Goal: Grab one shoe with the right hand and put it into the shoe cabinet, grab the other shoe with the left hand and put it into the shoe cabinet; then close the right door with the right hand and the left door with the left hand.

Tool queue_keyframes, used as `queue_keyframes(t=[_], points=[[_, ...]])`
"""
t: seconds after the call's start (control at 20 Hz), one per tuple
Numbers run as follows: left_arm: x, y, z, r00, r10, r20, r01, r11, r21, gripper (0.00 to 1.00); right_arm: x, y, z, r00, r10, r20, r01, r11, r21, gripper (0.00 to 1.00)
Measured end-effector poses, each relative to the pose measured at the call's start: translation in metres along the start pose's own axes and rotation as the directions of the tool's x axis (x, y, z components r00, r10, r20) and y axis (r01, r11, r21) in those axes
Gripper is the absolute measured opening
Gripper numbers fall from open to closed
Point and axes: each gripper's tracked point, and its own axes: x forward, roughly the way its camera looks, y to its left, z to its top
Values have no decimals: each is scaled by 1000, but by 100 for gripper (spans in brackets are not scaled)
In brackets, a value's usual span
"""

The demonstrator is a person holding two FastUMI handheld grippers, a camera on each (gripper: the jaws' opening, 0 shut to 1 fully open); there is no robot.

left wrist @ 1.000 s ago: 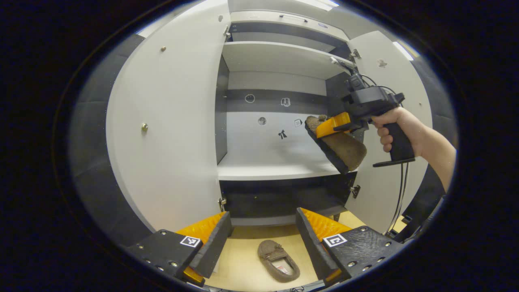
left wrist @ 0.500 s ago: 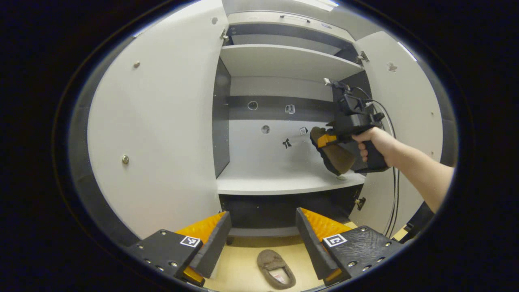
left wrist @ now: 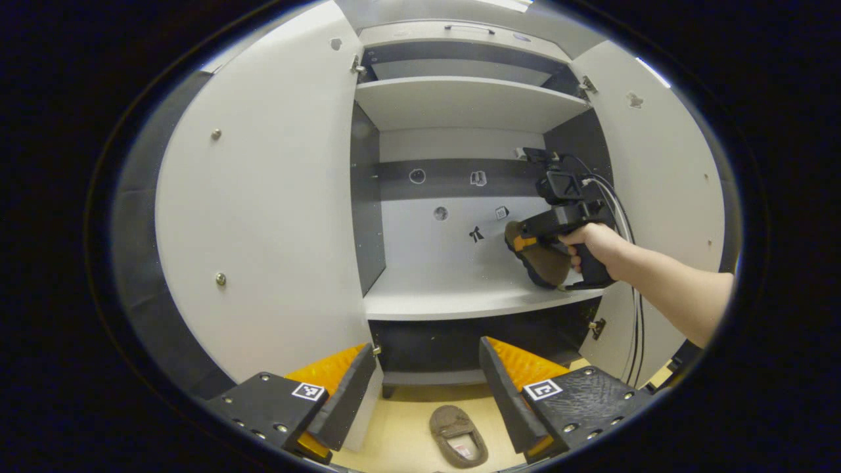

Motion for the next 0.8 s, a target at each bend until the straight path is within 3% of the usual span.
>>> queue_keyframes(t=[0.05, 0.15, 0.2, 0.3, 0.45, 0.55, 0.6, 0.65, 0.75, 0.8], points=[[-1, 2, -2, 1000, 8, -4, -8, 1000, -1, 93, -1, 2, 0, 1000, 9, -2, -9, 1000, 1, 6], [-3, 5, -5, 1000, 23, -9, -23, 1000, 0, 93, 1, 8, -5, 999, 33, -27, -32, 999, 4, 16], [-4, 6, -6, 1000, 26, -11, -26, 1000, -2, 88, 0, 11, -11, 998, 48, -51, -48, 999, 8, 29], [-5, 5, -10, 1000, 23, -17, -23, 1000, -11, 93, -7, 16, -12, 996, 64, -59, -64, 998, 5, 56], [-7, 7, -15, 1000, 16, -20, -16, 1000, -9, 93, -25, 11, -2, 999, 30, -27, -30, 1000, -9, 97], [-7, 8, -17, 1000, 16, -20, -16, 1000, -2, 93, -40, 12, 7, 999, 34, 1, -34, 999, 15, 98], [-7, 9, -20, 1000, 16, -23, -16, 1000, -2, 98, -50, 13, 12, 999, 37, 19, -37, 999, 26, 97], [-7, 11, -24, 1000, 15, -27, -15, 1000, -4, 93, -61, 12, 17, 998, 33, 44, -34, 999, 26, 100], [-8, 16, -34, 999, 13, -43, -14, 1000, -12, 98, -82, 9, 26, 995, 11, 98, -12, 1000, 3, 97], [-8, 18, -40, 999, 12, -52, -13, 1000, -15, 93, -93, 8, 29, 992, 2, 124, -1, 1000, -7, 97]])
